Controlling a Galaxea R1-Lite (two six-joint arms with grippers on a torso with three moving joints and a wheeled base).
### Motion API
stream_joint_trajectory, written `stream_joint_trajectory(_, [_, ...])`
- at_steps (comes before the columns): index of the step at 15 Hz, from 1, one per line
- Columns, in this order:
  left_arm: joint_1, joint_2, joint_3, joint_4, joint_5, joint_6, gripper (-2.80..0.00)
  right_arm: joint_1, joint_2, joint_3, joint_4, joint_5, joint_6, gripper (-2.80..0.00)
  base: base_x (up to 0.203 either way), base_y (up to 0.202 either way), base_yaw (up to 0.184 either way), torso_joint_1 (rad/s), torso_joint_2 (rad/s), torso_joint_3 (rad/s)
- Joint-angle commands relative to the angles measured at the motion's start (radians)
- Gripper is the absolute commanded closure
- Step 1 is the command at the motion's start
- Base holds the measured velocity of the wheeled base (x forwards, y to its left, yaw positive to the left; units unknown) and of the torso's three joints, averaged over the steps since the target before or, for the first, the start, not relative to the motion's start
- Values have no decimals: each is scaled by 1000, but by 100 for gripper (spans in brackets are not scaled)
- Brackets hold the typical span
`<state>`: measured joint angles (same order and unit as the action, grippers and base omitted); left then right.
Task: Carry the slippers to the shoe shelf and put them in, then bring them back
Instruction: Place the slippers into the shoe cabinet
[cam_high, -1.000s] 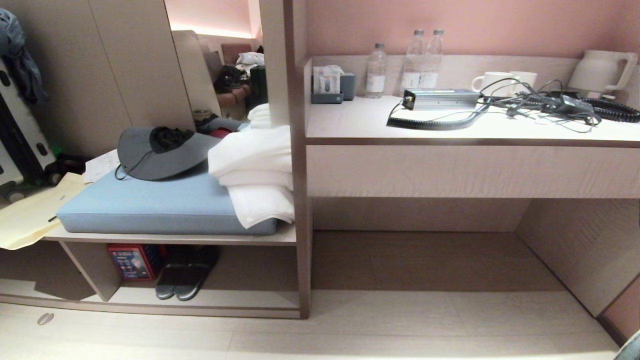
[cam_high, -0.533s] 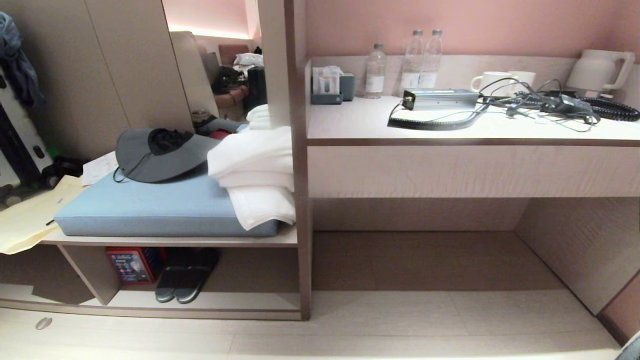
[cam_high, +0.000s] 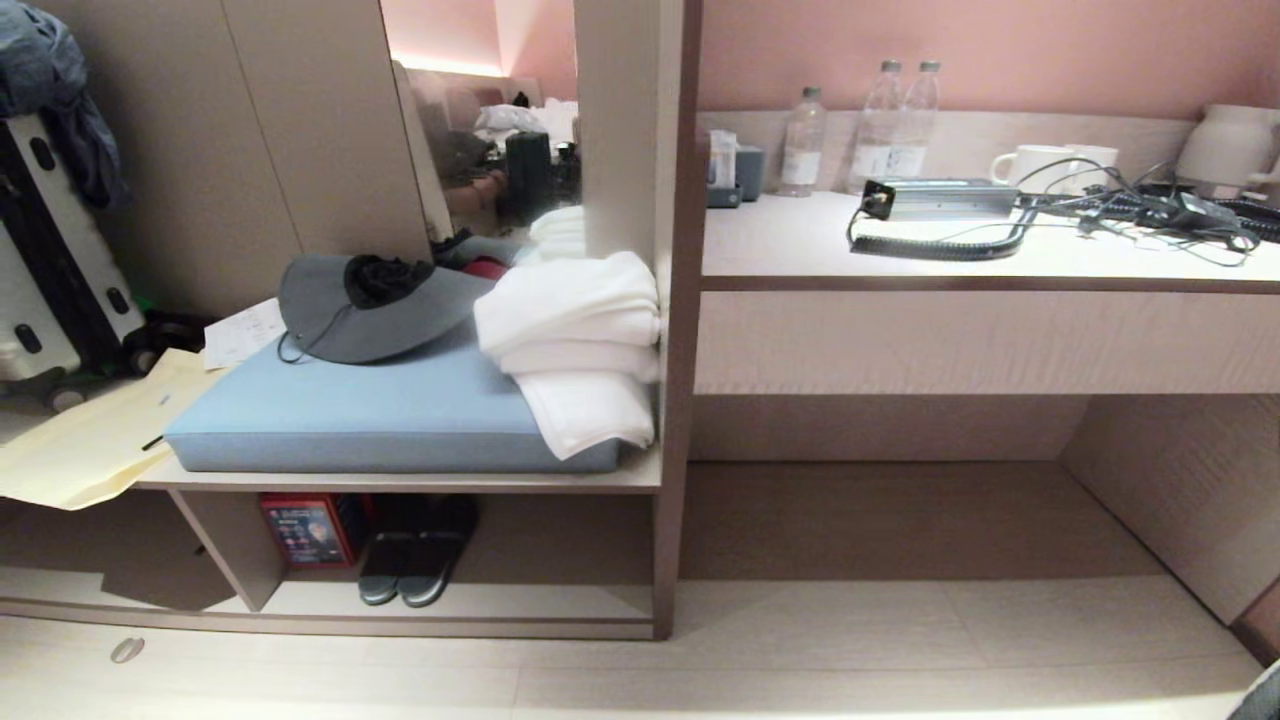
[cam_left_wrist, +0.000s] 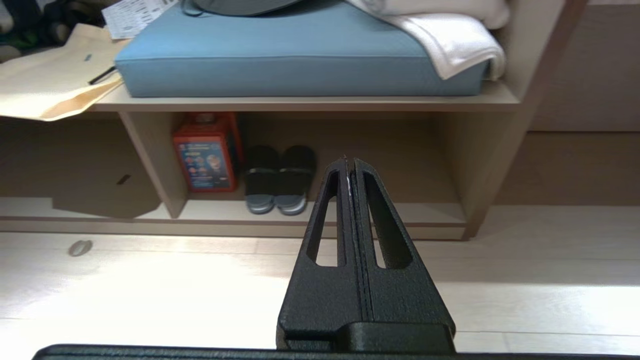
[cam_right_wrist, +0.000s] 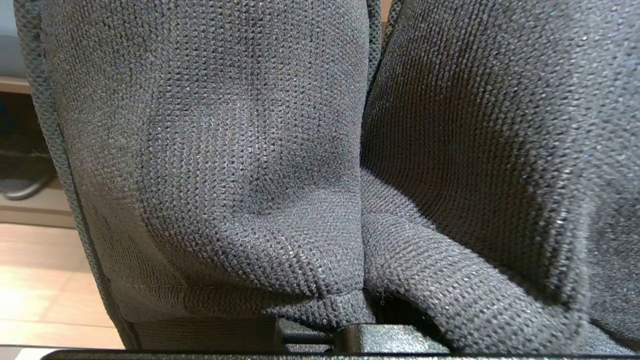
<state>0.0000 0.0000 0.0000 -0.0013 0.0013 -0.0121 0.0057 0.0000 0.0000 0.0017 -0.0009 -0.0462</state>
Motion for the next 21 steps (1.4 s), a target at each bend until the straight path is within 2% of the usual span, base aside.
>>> stream_joint_trajectory(1, [0,0,0,0,0,0,0,0,0,0,0,-1,0,0,0,193,1,0,2,5])
stream_joint_trajectory(21, [1,0,0,0,0,0,0,0,0,-1,0,-2,6,0,0,196,-1,4,3,0])
